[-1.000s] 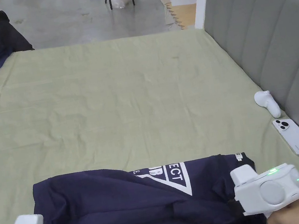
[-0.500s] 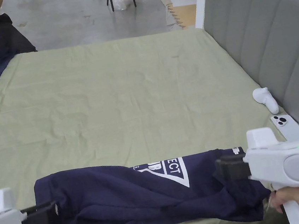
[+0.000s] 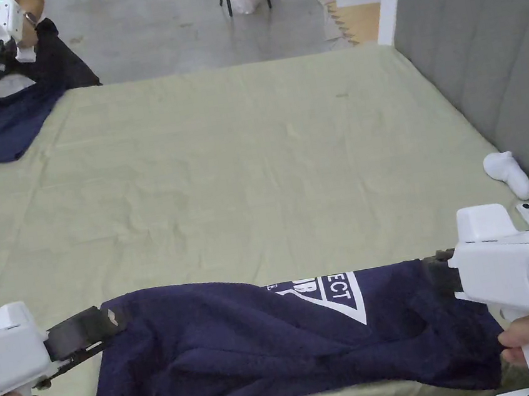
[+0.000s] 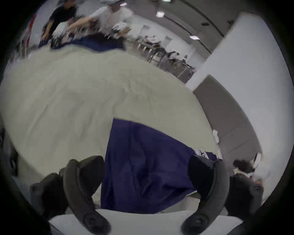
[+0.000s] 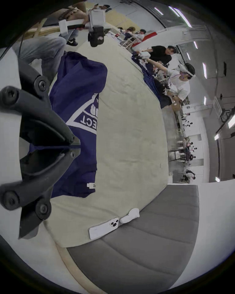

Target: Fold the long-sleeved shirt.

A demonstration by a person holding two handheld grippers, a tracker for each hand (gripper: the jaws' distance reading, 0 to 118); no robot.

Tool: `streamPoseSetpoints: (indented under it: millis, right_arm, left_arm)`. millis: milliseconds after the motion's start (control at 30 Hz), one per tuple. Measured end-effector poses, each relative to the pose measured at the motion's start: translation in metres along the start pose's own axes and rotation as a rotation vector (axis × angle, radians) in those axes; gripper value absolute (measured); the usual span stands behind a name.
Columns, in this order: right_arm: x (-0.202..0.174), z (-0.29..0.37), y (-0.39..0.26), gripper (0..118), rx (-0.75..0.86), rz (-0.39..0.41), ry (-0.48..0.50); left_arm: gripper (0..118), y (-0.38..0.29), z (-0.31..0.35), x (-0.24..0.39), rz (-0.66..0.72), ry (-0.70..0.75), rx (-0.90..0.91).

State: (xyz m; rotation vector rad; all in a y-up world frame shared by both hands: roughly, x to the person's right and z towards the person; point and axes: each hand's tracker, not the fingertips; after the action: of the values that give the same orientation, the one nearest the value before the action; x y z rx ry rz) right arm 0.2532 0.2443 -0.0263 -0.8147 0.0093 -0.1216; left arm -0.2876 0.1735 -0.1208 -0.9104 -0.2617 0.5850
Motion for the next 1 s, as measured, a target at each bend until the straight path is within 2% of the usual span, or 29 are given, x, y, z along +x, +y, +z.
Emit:
streamPoseSetpoints:
  millis: [67,233,267,333,433,500,533,567,600,633,700,767,800,900,1000]
  right_arm:
    - [0.002,-0.003,-0.004,2,-0.015,-0.017,0.011]
    - [0.007,-0.005,-0.014,2,-0.043,-0.041,0.0]
    - [0.009,-0.005,-0.016,2,-0.049,-0.058,0.006]
    - [0.01,-0.003,-0.019,2,-0.053,-0.077,0.011]
    - [0.011,-0.003,-0.021,2,-0.057,-0.082,0.012]
    - [0.011,-0.003,-0.022,2,-0.063,-0.085,0.008]
    - [0.011,-0.002,-0.022,2,-0.063,-0.085,0.007]
    - [0.011,-0.002,-0.023,2,-0.062,-0.084,0.007]
    - [0.011,-0.001,-0.023,2,-0.062,-0.086,0.009]
    - [0.012,0.0,-0.022,2,-0.061,-0.088,0.011]
    - [0.014,0.001,-0.022,2,-0.059,-0.091,0.01]
    - [0.015,0.003,-0.021,2,-0.054,-0.082,0.002]
    - [0.015,0.003,-0.021,2,-0.051,-0.081,0.002]
    - [0.014,0.004,-0.02,2,-0.046,-0.089,0.002]
    - [0.013,0.003,-0.021,2,-0.046,-0.092,0.005]
  left_arm:
    - [105,0.001,-0.019,-0.032,0.072,-0.055,-0.076]
    - [103,-0.012,-0.059,-0.081,0.285,-0.143,-0.129]
    - [104,-0.018,-0.067,-0.082,0.304,-0.15,-0.146]
    - [104,-0.012,-0.065,-0.073,0.253,-0.204,-0.069]
    - [104,-0.025,-0.095,-0.052,0.373,-0.346,-0.197]
    - [103,-0.028,-0.113,-0.034,0.331,-0.384,-0.198]
    - [99,-0.032,-0.12,-0.026,0.319,-0.37,-0.2]
    - [80,-0.033,-0.125,-0.017,0.295,-0.335,-0.199]
    - [28,-0.032,-0.127,-0.015,0.255,-0.261,-0.213]
    - [16,-0.035,-0.135,-0.014,0.175,-0.127,-0.277]
    - [16,-0.029,-0.125,-0.007,0.119,-0.213,-0.233]
    - [16,-0.022,-0.113,-0.008,0.049,-0.109,-0.219]
    - [16,-0.018,-0.108,-0.012,0.04,-0.112,-0.204]
    - [16,0.0,-0.093,-0.03,0.144,-0.116,-0.112]
    - [15,0.019,-0.074,-0.044,0.131,-0.047,-0.031]
